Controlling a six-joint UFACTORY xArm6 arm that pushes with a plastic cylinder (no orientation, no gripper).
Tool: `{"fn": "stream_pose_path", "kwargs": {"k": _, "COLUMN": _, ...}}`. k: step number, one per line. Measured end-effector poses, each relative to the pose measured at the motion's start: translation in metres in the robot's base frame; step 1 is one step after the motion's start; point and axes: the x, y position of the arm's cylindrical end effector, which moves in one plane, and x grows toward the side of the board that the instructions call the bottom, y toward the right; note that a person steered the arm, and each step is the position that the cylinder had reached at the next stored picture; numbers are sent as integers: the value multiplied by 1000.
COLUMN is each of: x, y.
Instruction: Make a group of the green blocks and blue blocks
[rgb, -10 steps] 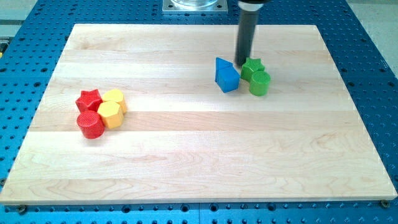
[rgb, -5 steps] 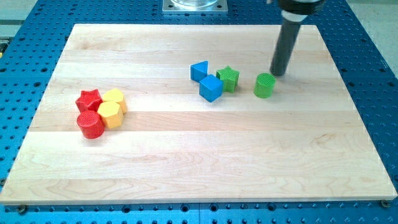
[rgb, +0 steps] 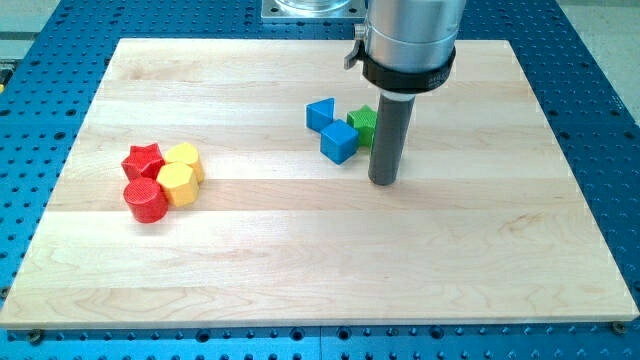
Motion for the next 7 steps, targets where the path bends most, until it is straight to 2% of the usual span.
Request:
{"fn": "stream_pose_path", "kwargs": {"k": 1, "x": 38, "y": -22}}
{"fn": "stream_pose_path", "kwargs": {"k": 2, "x": 55, "y": -152}}
{"fn": "stream_pose_path", "kwargs": {"k": 3, "x": 5, "y": -132}}
{"fn": "stream_pose_path", "kwargs": {"k": 5, "x": -34, "y": -49}}
{"fn": "stream_pose_path", "kwargs": {"k": 6, "x": -21, "y": -71}}
{"fn": "stream_pose_path", "kwargs": {"k": 7, "x": 27, "y": -79}}
